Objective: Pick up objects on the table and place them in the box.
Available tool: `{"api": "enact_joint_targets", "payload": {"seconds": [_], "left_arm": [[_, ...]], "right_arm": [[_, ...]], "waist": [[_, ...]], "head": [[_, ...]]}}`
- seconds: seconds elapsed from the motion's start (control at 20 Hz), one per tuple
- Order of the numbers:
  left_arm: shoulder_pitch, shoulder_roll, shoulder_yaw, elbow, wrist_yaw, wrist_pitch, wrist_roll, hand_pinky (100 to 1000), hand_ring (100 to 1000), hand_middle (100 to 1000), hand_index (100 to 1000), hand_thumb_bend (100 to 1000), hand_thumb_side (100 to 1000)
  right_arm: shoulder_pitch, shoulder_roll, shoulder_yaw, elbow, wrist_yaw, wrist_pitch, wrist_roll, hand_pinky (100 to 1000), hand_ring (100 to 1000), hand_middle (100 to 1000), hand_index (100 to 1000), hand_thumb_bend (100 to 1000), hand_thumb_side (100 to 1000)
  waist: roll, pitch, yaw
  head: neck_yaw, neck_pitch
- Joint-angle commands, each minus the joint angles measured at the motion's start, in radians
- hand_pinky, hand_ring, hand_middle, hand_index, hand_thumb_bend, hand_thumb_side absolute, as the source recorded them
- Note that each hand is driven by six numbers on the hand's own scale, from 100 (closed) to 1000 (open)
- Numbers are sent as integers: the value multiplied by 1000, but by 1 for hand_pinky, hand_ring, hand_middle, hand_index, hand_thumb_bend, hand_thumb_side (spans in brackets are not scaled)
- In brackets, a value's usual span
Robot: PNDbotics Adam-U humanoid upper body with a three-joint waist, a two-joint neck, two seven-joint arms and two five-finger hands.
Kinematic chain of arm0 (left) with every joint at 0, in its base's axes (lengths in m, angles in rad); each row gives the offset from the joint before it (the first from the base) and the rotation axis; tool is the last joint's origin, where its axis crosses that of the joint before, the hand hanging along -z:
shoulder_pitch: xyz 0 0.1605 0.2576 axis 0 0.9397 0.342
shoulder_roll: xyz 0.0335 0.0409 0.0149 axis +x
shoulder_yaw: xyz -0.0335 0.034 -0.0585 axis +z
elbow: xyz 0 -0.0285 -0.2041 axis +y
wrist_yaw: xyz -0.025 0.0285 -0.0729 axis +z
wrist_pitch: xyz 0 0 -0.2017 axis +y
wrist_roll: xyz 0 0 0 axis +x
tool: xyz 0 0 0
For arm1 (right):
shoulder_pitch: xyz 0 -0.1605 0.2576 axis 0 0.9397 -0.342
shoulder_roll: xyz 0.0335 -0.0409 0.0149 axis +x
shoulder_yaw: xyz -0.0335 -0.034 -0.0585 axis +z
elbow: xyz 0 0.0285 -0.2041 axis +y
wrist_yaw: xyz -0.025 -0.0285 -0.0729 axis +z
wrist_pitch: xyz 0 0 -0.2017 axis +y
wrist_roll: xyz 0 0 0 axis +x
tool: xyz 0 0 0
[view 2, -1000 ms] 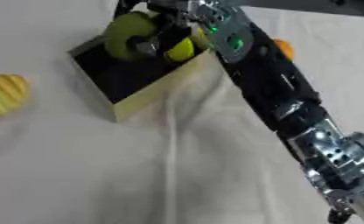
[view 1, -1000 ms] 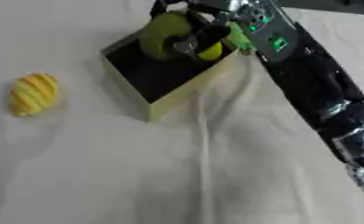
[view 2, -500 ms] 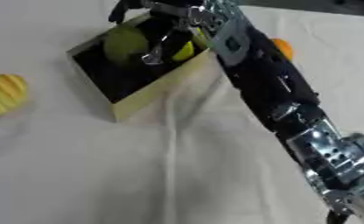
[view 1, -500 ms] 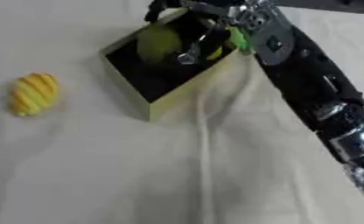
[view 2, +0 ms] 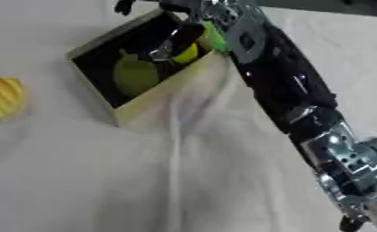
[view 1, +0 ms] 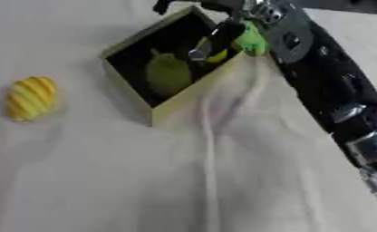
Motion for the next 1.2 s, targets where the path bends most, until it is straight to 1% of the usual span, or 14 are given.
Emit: {"api": "enact_joint_targets", "payload": {"seconds": [0.05,0.15,0.35,0.5,0.75,0.95,1.2], "left_arm": [[1,26,5,-16,0,4,-1,711,746,743,848,453,429],[8,33,7,-16,-2,7,1,711,746,743,848,453,430],[19,45,9,-16,-7,12,4,710,746,743,848,452,431],[23,52,11,-16,-10,13,7,710,746,743,848,451,431],[27,59,16,-16,-14,15,13,710,746,744,848,451,432],[26,62,17,-16,-16,15,16,710,747,744,848,451,431],[22,60,17,-16,-16,14,16,710,747,744,848,450,431]], "right_arm": [[2,-99,-25,-66,-57,24,-15,907,942,724,847,417,295],[29,-152,-35,-88,-84,43,-24,907,942,724,847,416,294],[111,-257,-61,-116,-124,73,-46,905,940,732,849,428,292],[173,-323,-74,-133,-130,79,-64,901,939,738,852,436,283],[278,-420,-94,-171,-125,79,-81,891,934,752,858,455,234],[330,-467,-107,-172,-96,81,-88,887,932,763,862,469,233],[358,-473,-112,-131,-63,85,-96,884,930,771,867,480,235]], "waist": [[4,-37,-8],[2,-40,-16],[1,-44,-29],[1,-44,-36],[0,-41,-41],[-1,-39,-43],[1,-36,-40]], "head": [[6,12],[10,17],[16,22],[18,26],[35,26],[53,17],[60,3]]}}
